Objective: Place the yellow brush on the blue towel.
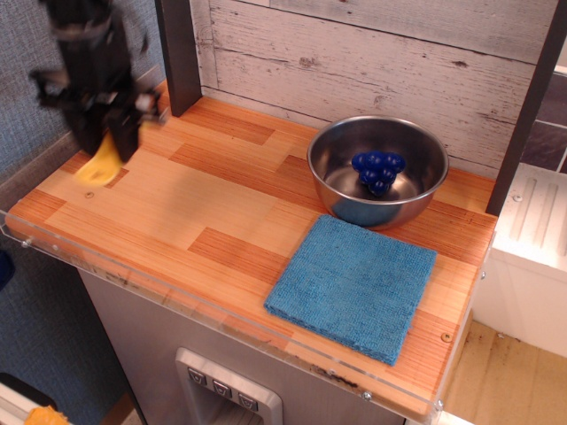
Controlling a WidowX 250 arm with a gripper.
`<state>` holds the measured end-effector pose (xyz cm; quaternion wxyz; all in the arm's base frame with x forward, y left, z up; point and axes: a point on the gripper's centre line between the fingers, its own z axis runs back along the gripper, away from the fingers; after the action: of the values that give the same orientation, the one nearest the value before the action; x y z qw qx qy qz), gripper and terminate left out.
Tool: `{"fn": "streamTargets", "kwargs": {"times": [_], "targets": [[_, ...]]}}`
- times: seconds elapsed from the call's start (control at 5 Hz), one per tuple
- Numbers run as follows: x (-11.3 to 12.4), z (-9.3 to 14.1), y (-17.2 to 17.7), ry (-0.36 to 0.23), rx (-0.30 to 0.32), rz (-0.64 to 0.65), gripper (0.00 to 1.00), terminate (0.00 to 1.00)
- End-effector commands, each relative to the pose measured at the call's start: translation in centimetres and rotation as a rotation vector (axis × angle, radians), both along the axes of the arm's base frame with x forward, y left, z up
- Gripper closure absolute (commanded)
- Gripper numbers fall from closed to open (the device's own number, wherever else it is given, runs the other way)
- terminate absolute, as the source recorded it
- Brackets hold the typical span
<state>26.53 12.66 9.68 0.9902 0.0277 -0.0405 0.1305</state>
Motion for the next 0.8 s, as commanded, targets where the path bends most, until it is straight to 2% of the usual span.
{"fn": "streamTargets", "kwargs": {"times": [0.0,0.2,0.4,0.6], "targets": [[0.3,0.9,-10.0,0.015,0.022,-0.026,1.00,0.00],[0.1,-0.3,-15.0,0.023,0.028,-0.073,1.00,0.00],[0.3,-1.6,-19.2,0.004,0.039,-0.163,1.00,0.00],[0.4,-2.1,-21.8,-0.043,0.038,-0.248,1.00,0.00]]}}
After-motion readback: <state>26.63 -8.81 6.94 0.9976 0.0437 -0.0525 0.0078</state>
